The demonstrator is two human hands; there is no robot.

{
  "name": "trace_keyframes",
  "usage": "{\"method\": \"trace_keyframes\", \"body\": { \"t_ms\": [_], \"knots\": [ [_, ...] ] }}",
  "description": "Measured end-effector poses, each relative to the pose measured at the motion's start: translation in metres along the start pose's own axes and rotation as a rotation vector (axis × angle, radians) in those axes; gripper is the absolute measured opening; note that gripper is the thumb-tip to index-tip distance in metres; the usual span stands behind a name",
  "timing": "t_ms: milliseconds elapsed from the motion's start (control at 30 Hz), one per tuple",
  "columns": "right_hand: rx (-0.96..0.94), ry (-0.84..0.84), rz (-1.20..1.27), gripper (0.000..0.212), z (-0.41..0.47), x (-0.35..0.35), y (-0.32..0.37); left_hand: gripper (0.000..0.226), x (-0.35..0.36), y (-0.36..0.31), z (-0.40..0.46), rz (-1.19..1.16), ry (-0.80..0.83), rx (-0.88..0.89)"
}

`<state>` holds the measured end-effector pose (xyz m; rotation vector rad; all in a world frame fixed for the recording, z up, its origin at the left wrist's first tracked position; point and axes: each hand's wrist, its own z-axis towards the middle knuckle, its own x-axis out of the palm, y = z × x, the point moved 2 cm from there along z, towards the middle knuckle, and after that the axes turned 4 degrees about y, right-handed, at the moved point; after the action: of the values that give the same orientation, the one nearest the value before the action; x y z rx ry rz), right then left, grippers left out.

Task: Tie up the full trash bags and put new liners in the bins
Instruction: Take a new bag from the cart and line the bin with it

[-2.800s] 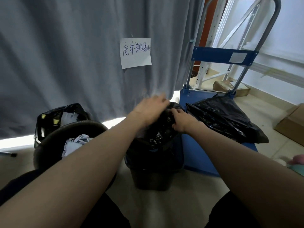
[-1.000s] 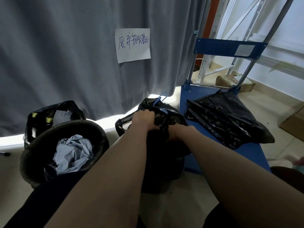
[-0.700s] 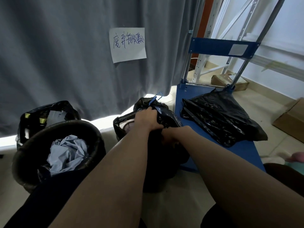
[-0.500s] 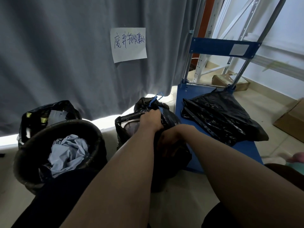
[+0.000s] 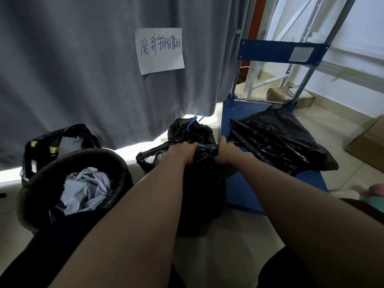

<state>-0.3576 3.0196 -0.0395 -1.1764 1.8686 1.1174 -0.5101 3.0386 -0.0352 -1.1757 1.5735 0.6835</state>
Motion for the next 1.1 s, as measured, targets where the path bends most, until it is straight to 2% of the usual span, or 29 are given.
{"method": "trace_keyframes", "body": {
  "t_ms": [100, 167, 233, 300, 333, 400, 533, 667, 767, 867, 1000, 1100],
  "knots": [
    [0.086, 0.123, -0.059, 0.074, 0.002, 0.006, -0.001, 0.051, 0.002, 0.008, 0.001, 0.007, -0.027, 0.016],
    [0.094, 0.099, -0.046, 0.067, 0.0, 0.008, 0.002, 0.048, 0.0, 0.01, 0.003, -0.044, -0.112, 0.031],
    [0.019, -0.068, -0.051, 0.051, -0.003, 0.005, 0.011, 0.044, -0.002, 0.011, 0.005, -0.065, -0.179, 0.033],
    [-0.13, -0.256, -0.11, 0.038, -0.007, -0.001, 0.023, 0.044, -0.001, 0.01, 0.008, -0.048, -0.192, 0.02],
    [-0.211, -0.293, -0.119, 0.032, -0.007, -0.003, 0.03, 0.044, 0.002, 0.01, 0.01, -0.042, -0.182, 0.013],
    [-0.32, -0.248, -0.101, 0.023, -0.006, -0.002, 0.039, 0.046, 0.008, 0.009, 0.012, -0.039, -0.151, 0.006],
    [-0.381, -0.172, -0.168, 0.03, 0.002, 0.006, 0.043, 0.047, 0.014, 0.005, 0.018, -0.011, -0.141, 0.003],
    [-0.232, -0.071, -0.133, 0.046, 0.01, 0.012, 0.029, 0.045, 0.016, 0.008, 0.02, 0.006, -0.151, -0.008],
    [-0.084, 0.017, -0.092, 0.056, 0.013, 0.015, 0.015, 0.046, 0.015, 0.017, 0.019, -0.013, -0.148, -0.106],
    [0.046, 0.185, -0.124, 0.064, 0.008, 0.016, 0.0, 0.046, 0.015, 0.03, 0.016, 0.048, -0.126, -0.223],
    [0.056, 0.289, -0.308, 0.046, -0.005, 0.01, -0.008, 0.057, 0.012, 0.052, 0.004, 0.009, -0.038, -0.37],
    [0.055, 0.171, -0.28, 0.045, -0.01, 0.007, -0.001, 0.056, 0.006, 0.064, -0.006, -0.044, -0.019, -0.367]
  ]
}}
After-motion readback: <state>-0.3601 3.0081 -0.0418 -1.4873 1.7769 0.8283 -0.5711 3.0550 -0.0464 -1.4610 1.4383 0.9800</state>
